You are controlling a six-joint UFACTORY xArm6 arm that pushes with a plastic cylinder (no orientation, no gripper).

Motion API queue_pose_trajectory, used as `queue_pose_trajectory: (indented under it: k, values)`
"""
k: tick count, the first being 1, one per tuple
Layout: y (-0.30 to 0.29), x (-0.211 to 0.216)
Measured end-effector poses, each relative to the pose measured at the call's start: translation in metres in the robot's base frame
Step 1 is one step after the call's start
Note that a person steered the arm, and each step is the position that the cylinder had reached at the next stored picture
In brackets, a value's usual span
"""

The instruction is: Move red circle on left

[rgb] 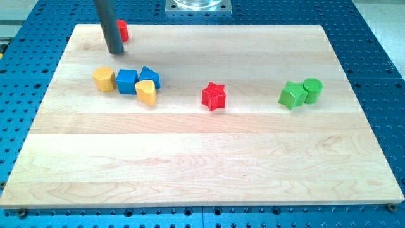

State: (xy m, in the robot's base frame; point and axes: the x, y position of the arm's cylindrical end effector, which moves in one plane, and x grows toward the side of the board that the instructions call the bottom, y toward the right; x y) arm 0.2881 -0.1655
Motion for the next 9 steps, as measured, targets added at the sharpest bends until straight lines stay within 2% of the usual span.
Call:
queue_pose_trajectory:
  k: [1,2,5,9]
  values:
    - [0.051,-0.028]
    - [0.047,-0.081]
    - [-0.034,-0.066]
    - [-0.037,-0.064]
